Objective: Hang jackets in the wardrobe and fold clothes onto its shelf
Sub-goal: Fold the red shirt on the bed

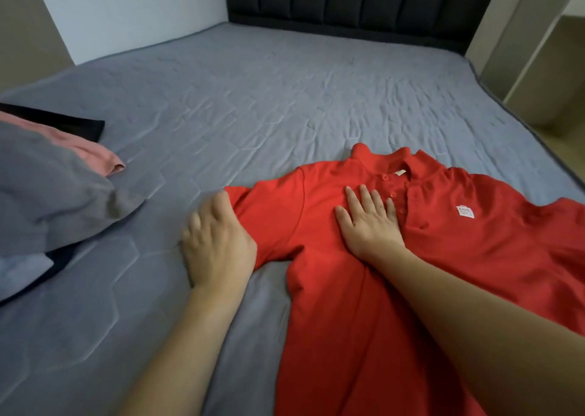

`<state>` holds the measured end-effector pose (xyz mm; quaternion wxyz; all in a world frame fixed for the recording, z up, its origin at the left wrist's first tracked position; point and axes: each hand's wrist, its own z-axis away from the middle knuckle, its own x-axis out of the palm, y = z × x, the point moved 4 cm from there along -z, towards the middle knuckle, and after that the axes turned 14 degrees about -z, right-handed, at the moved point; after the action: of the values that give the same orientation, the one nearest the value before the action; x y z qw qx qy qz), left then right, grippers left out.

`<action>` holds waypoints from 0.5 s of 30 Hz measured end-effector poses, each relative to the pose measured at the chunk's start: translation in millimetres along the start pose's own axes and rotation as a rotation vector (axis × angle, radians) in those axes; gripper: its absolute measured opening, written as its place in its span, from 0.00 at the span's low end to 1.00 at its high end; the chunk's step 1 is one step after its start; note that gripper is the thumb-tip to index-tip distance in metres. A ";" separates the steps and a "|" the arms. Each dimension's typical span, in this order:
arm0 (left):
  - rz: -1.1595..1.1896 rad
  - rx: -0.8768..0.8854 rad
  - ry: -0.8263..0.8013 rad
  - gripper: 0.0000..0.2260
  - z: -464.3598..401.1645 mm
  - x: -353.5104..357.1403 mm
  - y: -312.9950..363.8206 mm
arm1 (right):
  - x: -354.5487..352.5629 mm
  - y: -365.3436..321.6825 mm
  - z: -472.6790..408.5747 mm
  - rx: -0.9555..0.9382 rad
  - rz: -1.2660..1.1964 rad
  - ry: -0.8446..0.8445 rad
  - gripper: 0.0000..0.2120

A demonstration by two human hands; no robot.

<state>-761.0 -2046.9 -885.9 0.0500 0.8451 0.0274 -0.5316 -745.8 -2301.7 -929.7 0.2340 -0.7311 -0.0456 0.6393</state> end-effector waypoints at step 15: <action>-0.480 0.348 -0.356 0.32 18.0 -9.6 51.7 | -39.7 13.3 20.2 -0.230 0.315 0.026 0.35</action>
<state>-776.1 -2100.2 -882.1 -0.2172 0.7044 0.1251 -0.6640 -775.2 -2322.3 -900.3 0.0465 -0.7593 -0.0002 0.6491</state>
